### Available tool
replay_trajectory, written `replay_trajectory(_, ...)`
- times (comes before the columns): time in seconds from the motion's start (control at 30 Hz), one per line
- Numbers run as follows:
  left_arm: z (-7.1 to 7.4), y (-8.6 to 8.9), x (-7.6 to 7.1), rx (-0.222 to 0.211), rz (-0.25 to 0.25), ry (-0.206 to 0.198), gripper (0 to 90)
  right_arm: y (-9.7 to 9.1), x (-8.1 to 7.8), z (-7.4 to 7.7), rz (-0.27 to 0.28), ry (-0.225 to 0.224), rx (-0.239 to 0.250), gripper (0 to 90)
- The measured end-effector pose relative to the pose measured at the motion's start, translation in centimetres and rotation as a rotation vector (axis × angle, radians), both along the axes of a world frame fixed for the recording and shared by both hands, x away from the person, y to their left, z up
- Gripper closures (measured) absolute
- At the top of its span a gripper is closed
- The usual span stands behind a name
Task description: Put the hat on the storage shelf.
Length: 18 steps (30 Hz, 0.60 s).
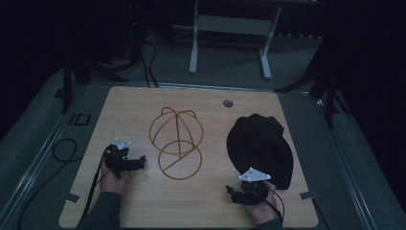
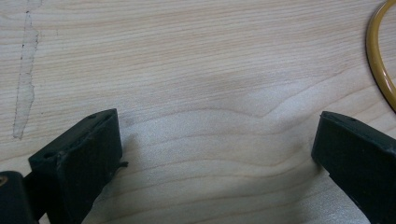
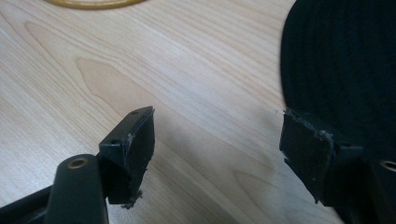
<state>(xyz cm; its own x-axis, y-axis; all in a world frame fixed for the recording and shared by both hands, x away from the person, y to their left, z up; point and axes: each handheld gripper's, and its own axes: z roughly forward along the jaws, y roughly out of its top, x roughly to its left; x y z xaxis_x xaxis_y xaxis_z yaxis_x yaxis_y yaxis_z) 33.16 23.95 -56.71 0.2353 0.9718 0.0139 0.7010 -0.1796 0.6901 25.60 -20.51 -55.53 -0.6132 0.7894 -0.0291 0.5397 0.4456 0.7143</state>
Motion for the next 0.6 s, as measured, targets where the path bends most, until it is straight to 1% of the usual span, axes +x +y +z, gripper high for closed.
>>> replay_trajectory(0.13, 0.0, 0.0, 0.0, 0.0, 0.0, 0.0, 1.8, -0.5, 0.0, 0.6, -0.003, -0.003, 0.001, 29.2)
replay_trajectory(0.17, 0.0, 0.0, 0.0, 0.001, -0.001, 0.001, 1.8, -0.8, 0.0, 1.0, -0.005, -0.003, 0.001, 30.3)
replay_trajectory(0.3, 0.0, 0.0, 0.0, 0.0, 0.0, 0.0, 1.8, -1.0, 0.0, 1.3, -0.002, 0.0, -0.002, 31.8)
replay_trajectory(0.37, 0.0, 0.0, 0.0, 0.0, -0.001, 0.0, 1.8, -1.4, 0.0, 2.1, 0.015, 0.003, -0.02, 33.9)
replay_trajectory(0.6, 0.0, 0.0, 0.0, 0.001, 0.0, 0.0, 1.8, -1.8, 0.2, 2.9, 0.018, 0.004, -0.041, 34.5)
